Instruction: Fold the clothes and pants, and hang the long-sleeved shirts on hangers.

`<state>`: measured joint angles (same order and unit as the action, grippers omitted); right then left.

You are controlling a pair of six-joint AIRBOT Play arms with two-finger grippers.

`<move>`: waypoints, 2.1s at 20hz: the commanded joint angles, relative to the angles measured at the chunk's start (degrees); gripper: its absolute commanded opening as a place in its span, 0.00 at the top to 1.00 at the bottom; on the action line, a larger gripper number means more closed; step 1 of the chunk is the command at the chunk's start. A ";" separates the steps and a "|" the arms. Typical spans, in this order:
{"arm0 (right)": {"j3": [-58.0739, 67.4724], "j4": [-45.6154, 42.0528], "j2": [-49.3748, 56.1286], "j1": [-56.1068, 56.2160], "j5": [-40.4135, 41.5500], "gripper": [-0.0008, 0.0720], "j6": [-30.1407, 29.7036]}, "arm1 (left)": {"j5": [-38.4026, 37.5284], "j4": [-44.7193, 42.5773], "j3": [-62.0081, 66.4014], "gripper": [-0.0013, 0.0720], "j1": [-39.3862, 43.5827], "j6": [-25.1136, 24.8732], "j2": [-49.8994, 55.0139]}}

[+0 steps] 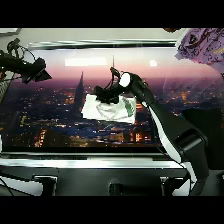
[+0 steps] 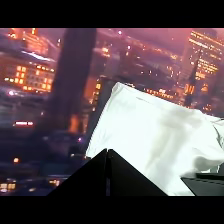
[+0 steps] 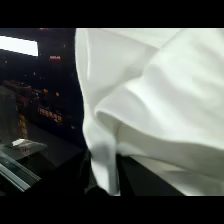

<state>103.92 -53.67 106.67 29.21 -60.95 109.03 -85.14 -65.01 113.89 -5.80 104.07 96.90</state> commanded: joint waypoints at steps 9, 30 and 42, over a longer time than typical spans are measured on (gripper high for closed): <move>5.60 7.82 -11.76 -17.57 -10.43 0.17 -15.15 | 0.02 -0.02 -0.33 0.97 -0.13 0.52 0.07; -40.11 33.42 -1.97 -35.85 -5.25 0.36 -49.77 | 0.07 -0.02 -0.33 0.96 -0.17 -0.74 0.07; -38.05 36.28 -1.95 -30.82 -1.86 0.95 -50.38 | 0.07 0.00 -0.33 0.96 -0.15 -0.72 0.07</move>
<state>64.62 -18.33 105.16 -2.39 -62.74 58.85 -85.08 -65.01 113.58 -5.93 103.33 96.95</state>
